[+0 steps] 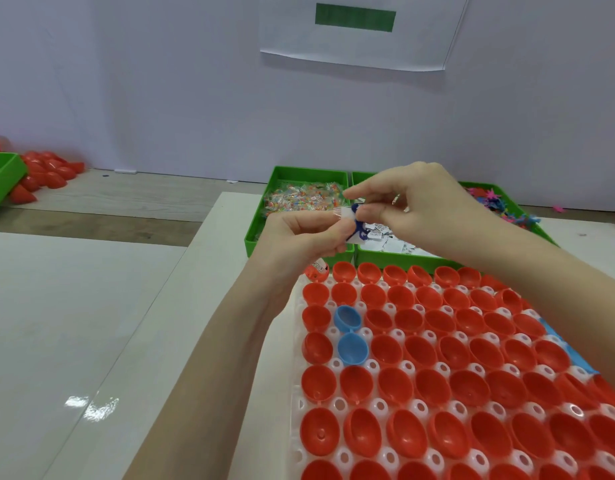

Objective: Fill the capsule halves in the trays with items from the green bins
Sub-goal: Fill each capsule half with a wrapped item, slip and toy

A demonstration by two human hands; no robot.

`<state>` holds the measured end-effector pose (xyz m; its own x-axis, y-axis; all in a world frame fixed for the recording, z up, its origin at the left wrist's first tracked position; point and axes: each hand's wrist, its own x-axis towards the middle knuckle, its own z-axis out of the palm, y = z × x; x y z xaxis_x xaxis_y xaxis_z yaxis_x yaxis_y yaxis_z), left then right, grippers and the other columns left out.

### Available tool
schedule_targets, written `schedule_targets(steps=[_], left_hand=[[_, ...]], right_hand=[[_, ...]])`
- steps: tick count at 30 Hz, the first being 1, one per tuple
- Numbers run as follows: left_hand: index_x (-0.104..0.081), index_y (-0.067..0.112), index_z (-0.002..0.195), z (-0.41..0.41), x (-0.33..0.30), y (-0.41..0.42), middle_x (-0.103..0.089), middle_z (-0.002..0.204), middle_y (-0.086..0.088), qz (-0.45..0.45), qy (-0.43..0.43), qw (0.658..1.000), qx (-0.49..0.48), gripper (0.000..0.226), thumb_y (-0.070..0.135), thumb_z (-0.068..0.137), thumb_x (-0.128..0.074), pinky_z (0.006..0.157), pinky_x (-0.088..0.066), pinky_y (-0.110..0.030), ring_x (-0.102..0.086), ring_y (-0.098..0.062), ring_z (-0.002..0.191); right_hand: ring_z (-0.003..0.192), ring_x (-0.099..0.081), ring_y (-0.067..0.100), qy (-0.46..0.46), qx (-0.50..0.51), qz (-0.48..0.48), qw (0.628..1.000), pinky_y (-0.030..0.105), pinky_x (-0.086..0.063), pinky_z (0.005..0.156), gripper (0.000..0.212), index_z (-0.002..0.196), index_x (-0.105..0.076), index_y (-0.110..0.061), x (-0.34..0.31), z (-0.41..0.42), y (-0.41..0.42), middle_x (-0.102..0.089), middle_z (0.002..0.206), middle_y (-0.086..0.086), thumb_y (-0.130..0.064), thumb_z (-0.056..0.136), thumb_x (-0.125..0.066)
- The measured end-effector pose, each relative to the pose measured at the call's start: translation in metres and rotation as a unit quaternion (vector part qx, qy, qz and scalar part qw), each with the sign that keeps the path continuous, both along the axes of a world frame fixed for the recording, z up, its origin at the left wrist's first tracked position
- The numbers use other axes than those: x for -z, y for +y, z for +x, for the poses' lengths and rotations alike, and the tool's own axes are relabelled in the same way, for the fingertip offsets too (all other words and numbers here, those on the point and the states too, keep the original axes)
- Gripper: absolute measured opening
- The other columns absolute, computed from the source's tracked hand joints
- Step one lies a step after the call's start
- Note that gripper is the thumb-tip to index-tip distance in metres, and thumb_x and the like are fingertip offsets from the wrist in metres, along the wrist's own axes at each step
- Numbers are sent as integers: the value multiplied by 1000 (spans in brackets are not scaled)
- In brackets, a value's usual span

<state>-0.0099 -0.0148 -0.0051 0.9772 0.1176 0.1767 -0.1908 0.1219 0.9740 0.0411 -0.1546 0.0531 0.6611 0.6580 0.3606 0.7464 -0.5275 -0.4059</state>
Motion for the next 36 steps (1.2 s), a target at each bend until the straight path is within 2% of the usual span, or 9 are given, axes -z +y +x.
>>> schedule_targets(steps=[6, 11, 13, 16, 19, 23, 25, 31, 36], left_hand=[[-66, 19, 77, 5, 8, -9, -65, 53, 15, 32, -19, 989, -144, 11, 9, 78, -70, 54, -45, -7, -61, 5, 56], [-59, 23, 98, 9, 17, -6, -67, 60, 12, 34, 18, 986, -164, 29, 19, 74, -75, 60, -46, -2, -64, 8, 64], [-62, 22, 99, 10, 20, -2, -67, 78, 14, 138, 2, 973, -183, 29, 26, 74, -75, 68, -48, -8, -63, 7, 77], [-65, 23, 106, 15, 29, 1, -63, 106, 9, 376, 8, 902, -212, 37, 42, 74, -72, 90, -34, -27, -50, -11, 111], [-57, 29, 117, 17, 40, -1, -55, 121, 11, 528, 24, 825, -198, 49, 53, 75, -65, 70, -9, -25, -31, -14, 119], [-54, 27, 118, 20, 50, -4, -54, 120, 9, 558, 13, 814, -165, 48, 52, 78, -62, 67, -5, -27, -26, -13, 118], [-54, 26, 116, 21, 52, -4, -54, 116, 9, 562, 11, 812, -156, 45, 51, 79, -61, 66, -5, -28, -28, -16, 120], [-56, 27, 119, 23, 57, -3, -49, 127, 9, 584, 5, 796, -159, 48, 54, 80, -57, 70, -8, -29, -21, -10, 117], [-64, 25, 111, 25, 61, -1, -40, 136, 5, 594, 7, 789, -155, 43, 55, 81, -56, 85, -11, -32, -14, -8, 120]], right_hand=[[60, -46, -6, 8, 31, 7, 999, 7, -36, 57, 18, 100, -71, -6, 18, 10, 12, -53, 71, -10, -7, 89, -56], [48, -53, -11, 89, 49, 64, 993, 4, -42, 54, 12, 91, -71, -5, 35, 22, 11, -54, 62, -15, -4, 86, -60], [48, -50, -15, 94, 64, 58, 992, 4, -40, 52, 11, 90, -70, -6, 44, 27, 11, -54, 62, -13, -4, 86, -60], [53, -48, -7, 84, 88, 22, 992, 6, -34, 51, 12, 91, -70, -8, 59, 31, 11, -55, 67, -8, -6, 87, -59], [64, -47, -1, 81, 95, 13, 992, 16, -36, 58, 12, 90, -70, -11, 71, 33, 10, -59, 74, -5, -8, 87, -59], [59, -46, -4, 69, 100, 19, 992, 9, -32, 53, 11, 89, -70, -12, 78, 32, 8, -51, 65, -16, -8, 86, -60], [60, -46, -4, 69, 93, 16, 993, 9, -33, 54, 10, 87, -70, -12, 81, 32, 8, -54, 65, -13, -8, 86, -60], [67, -50, 8, 51, 84, -30, 995, 28, -39, 68, 11, 87, -68, -14, 82, 29, 7, -64, 82, 0, -11, 87, -57], [95, -51, 21, -98, 37, -206, 973, 28, -36, 77, 15, 98, -60, -10, 75, 28, 5, -61, 98, 4, -20, 92, -51]])
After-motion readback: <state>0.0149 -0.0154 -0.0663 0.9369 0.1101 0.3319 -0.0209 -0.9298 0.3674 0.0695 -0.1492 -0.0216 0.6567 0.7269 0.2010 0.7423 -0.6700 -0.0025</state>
